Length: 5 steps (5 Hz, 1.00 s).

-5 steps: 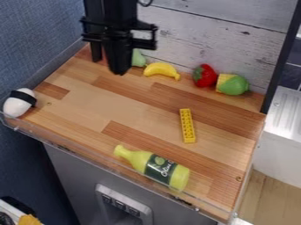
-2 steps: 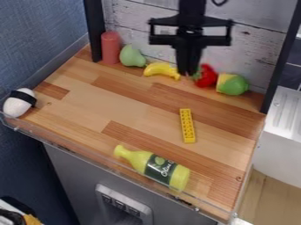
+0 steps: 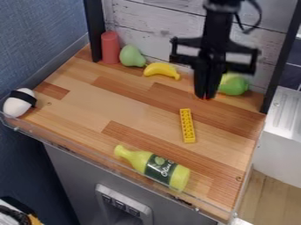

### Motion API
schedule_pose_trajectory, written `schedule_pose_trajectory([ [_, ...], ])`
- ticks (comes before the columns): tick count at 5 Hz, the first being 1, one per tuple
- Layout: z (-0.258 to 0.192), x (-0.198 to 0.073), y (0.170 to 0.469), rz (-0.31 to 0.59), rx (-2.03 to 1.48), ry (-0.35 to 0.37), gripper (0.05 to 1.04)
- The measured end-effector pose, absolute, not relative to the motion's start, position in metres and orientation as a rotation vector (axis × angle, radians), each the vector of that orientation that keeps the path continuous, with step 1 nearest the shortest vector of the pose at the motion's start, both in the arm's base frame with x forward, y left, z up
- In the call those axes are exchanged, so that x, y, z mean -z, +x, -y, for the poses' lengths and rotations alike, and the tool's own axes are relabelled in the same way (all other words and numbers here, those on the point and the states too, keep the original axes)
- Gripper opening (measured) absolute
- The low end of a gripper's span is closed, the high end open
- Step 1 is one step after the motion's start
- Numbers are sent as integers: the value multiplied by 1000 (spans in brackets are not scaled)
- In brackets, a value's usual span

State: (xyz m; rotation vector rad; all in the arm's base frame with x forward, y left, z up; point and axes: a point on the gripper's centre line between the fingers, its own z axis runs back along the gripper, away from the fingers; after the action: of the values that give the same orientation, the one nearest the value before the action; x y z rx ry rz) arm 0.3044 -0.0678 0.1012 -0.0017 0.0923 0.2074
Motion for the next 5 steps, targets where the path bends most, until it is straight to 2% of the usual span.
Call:
schedule_pose_trajectory([
  [2, 76, -39, 300, -104, -157, -10, 89],
  [3, 80, -20, 304, -97, -234, -17, 251],
  [4, 82, -8, 305, -109, -316, -20, 517],
  [5, 79, -6, 310, -105, -378, -27, 663],
])
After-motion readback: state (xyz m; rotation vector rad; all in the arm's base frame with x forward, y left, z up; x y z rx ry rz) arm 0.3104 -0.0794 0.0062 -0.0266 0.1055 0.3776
